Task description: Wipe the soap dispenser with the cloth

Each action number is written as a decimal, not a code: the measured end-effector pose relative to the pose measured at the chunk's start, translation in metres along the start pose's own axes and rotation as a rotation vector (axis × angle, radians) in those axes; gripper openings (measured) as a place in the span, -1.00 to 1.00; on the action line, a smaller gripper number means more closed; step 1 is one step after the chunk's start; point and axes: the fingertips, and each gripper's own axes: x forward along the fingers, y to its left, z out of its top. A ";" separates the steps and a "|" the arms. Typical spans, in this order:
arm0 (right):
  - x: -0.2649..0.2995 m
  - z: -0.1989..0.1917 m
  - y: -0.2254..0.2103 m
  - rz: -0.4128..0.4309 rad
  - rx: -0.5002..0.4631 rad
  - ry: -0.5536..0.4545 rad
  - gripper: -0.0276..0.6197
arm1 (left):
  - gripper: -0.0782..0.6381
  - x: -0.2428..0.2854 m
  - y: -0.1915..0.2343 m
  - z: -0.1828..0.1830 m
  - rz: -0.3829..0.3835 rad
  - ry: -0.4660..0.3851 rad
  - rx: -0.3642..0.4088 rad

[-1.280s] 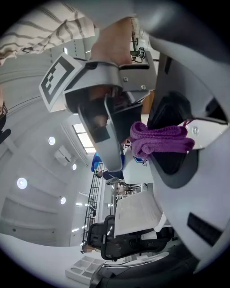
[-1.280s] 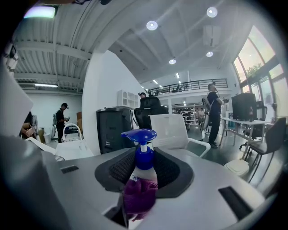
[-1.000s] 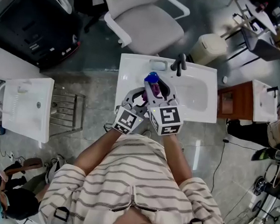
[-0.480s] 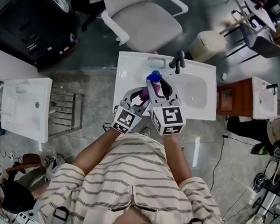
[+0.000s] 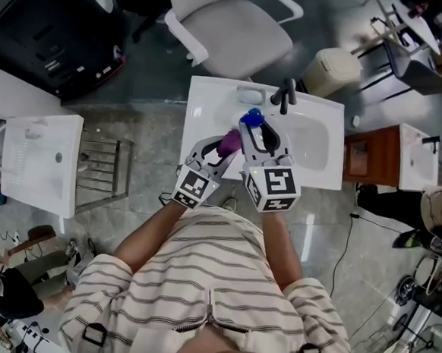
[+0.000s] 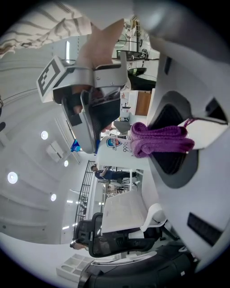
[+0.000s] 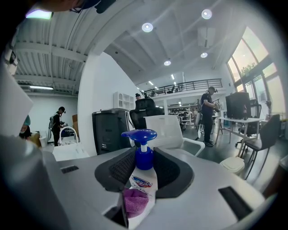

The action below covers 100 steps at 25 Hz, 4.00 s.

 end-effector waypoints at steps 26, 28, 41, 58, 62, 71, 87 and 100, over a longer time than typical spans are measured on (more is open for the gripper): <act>-0.004 -0.004 -0.004 0.013 0.035 -0.004 -0.50 | -0.46 -0.040 0.039 0.043 0.099 -0.127 -0.057; -0.005 -0.004 -0.003 0.026 0.039 -0.006 -0.50 | -0.46 -0.040 0.041 0.046 0.085 -0.136 -0.062; -0.013 -0.005 0.016 0.129 0.045 -0.024 -0.50 | -0.46 -0.038 0.053 0.046 -0.003 -0.156 -0.074; -0.030 -0.006 0.038 0.325 -0.011 -0.048 -0.50 | -0.46 -0.030 0.030 0.049 -0.418 -0.168 0.086; -0.031 -0.006 0.039 0.354 0.030 -0.047 -0.50 | -0.46 -0.024 0.028 0.048 -0.479 -0.153 0.126; -0.039 0.002 0.049 0.458 0.077 -0.073 -0.50 | -0.46 -0.019 0.017 0.044 -0.619 -0.149 0.150; -0.045 0.012 0.052 0.518 0.162 -0.113 -0.50 | -0.46 -0.035 0.015 0.024 -0.666 -0.109 0.115; -0.042 0.012 0.044 0.477 0.164 -0.113 -0.50 | -0.46 -0.061 0.021 0.037 -0.599 -0.184 -0.017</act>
